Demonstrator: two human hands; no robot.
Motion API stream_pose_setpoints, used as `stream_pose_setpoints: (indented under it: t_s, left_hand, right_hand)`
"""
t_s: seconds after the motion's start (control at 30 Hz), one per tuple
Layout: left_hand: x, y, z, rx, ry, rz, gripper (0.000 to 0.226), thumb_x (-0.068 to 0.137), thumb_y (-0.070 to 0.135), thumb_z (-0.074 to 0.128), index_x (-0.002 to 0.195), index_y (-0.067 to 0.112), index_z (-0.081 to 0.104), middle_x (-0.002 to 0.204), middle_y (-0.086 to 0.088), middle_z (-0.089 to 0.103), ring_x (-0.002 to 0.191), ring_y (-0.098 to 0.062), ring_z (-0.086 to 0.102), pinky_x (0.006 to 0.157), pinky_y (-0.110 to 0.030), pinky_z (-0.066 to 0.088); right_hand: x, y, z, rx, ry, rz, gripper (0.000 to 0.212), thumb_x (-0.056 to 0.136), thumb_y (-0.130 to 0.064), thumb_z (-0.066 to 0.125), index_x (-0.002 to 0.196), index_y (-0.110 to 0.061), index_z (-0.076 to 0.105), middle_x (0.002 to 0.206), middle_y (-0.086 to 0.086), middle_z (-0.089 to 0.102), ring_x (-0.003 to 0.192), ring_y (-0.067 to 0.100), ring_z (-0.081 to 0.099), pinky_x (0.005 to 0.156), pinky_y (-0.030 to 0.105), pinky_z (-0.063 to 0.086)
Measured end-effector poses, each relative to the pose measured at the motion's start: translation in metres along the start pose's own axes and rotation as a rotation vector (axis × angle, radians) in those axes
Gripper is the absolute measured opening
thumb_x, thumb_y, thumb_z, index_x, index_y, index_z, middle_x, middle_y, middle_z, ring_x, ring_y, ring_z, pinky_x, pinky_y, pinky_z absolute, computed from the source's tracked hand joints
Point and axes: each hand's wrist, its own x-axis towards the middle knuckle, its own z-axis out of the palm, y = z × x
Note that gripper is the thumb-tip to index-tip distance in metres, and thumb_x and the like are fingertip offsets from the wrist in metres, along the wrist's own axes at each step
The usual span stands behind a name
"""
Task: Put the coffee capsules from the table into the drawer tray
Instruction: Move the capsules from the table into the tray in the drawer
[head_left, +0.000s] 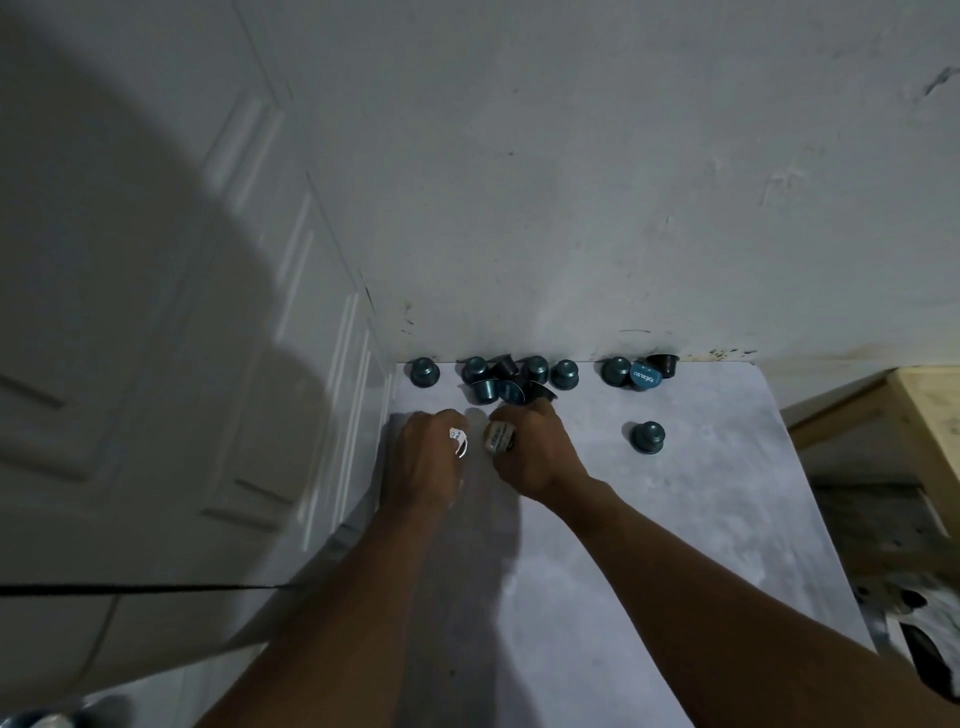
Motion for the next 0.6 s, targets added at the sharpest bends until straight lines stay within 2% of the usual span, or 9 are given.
stream_pose_setpoints:
  t_s: [0.07, 0.13, 0.2, 0.27, 0.33, 0.4, 0.5, 0.6]
  left_hand:
    - [0.000, 0.004, -0.006, 0.059, -0.025, -0.002, 0.011, 0.074, -0.003, 0.059, 0.071, 0.007, 0.064, 0.075, -0.010, 0.068, 0.062, -0.017, 0.053, 0.054, -0.030, 0.037]
    - [-0.001, 0.007, -0.008, 0.076, -0.012, -0.007, 0.016, 0.075, 0.005, 0.064, 0.063, 0.010, 0.056, 0.068, -0.008, 0.064, 0.057, -0.016, 0.047, 0.051, -0.027, 0.029]
    - [-0.003, 0.010, -0.008, 0.046, -0.003, 0.001, 0.008, 0.074, 0.008, 0.069, 0.073, 0.013, 0.064, 0.075, -0.007, 0.064, 0.067, -0.022, 0.057, 0.053, -0.031, 0.037]
    - [-0.008, 0.016, -0.008, -0.009, -0.006, 0.003, 0.022, 0.077, 0.006, 0.069, 0.097, 0.015, 0.069, 0.090, -0.009, 0.066, 0.083, -0.027, 0.062, 0.068, -0.037, 0.050]
    - [-0.015, 0.025, -0.013, -0.073, -0.006, 0.011, 0.037, 0.078, 0.006, 0.069, 0.114, 0.016, 0.064, 0.101, -0.009, 0.066, 0.095, -0.028, 0.062, 0.080, -0.038, 0.052]
    - [-0.023, 0.035, -0.021, -0.131, 0.006, 0.031, 0.041, 0.079, 0.007, 0.069, 0.118, 0.016, 0.061, 0.106, -0.009, 0.067, 0.099, -0.028, 0.062, 0.082, -0.036, 0.051]
    - [-0.038, 0.050, -0.034, -0.157, 0.000, 0.076, 0.033, 0.083, 0.013, 0.068, 0.115, 0.017, 0.063, 0.108, -0.004, 0.067, 0.102, -0.023, 0.061, 0.082, -0.029, 0.046]
    - [-0.060, 0.063, -0.045, -0.230, 0.017, 0.110, 0.037, 0.080, 0.010, 0.072, 0.116, 0.017, 0.064, 0.112, -0.002, 0.067, 0.103, -0.021, 0.062, 0.083, -0.026, 0.046]
  right_hand:
    - [0.000, 0.002, -0.004, 0.030, 0.016, 0.034, 0.029, 0.074, -0.010, 0.067, 0.103, -0.011, 0.062, 0.118, 0.015, 0.054, 0.106, 0.033, 0.052, 0.073, 0.028, 0.042]
    - [-0.002, 0.003, -0.010, 0.046, 0.063, 0.050, 0.032, 0.075, -0.009, 0.067, 0.106, -0.010, 0.062, 0.118, 0.015, 0.053, 0.103, 0.033, 0.056, 0.077, 0.030, 0.047]
    - [-0.006, 0.003, -0.018, 0.031, 0.084, 0.047, 0.039, 0.077, -0.008, 0.066, 0.116, -0.012, 0.062, 0.118, 0.014, 0.057, 0.104, 0.032, 0.057, 0.081, 0.031, 0.047]
    - [-0.013, 0.003, -0.029, 0.023, 0.091, 0.034, 0.045, 0.077, -0.008, 0.066, 0.122, -0.014, 0.060, 0.118, 0.012, 0.061, 0.105, 0.030, 0.058, 0.083, 0.031, 0.048]
    - [-0.023, 0.002, -0.040, 0.033, 0.115, 0.017, 0.045, 0.076, -0.007, 0.066, 0.119, -0.018, 0.061, 0.112, 0.011, 0.064, 0.102, 0.030, 0.060, 0.080, 0.034, 0.051]
    - [-0.034, 0.000, -0.052, 0.022, 0.140, 0.007, 0.043, 0.076, -0.006, 0.065, 0.116, -0.021, 0.062, 0.110, 0.011, 0.065, 0.099, 0.030, 0.061, 0.079, 0.037, 0.052]
    - [-0.055, -0.004, -0.066, 0.006, 0.179, 0.015, 0.043, 0.078, -0.002, 0.064, 0.117, -0.021, 0.063, 0.112, 0.012, 0.061, 0.097, 0.030, 0.060, 0.079, 0.039, 0.052]
    - [-0.082, -0.006, -0.077, -0.003, 0.222, 0.015, 0.044, 0.077, -0.010, 0.071, 0.118, -0.022, 0.061, 0.111, 0.010, 0.058, 0.101, 0.027, 0.057, 0.075, 0.031, 0.046]
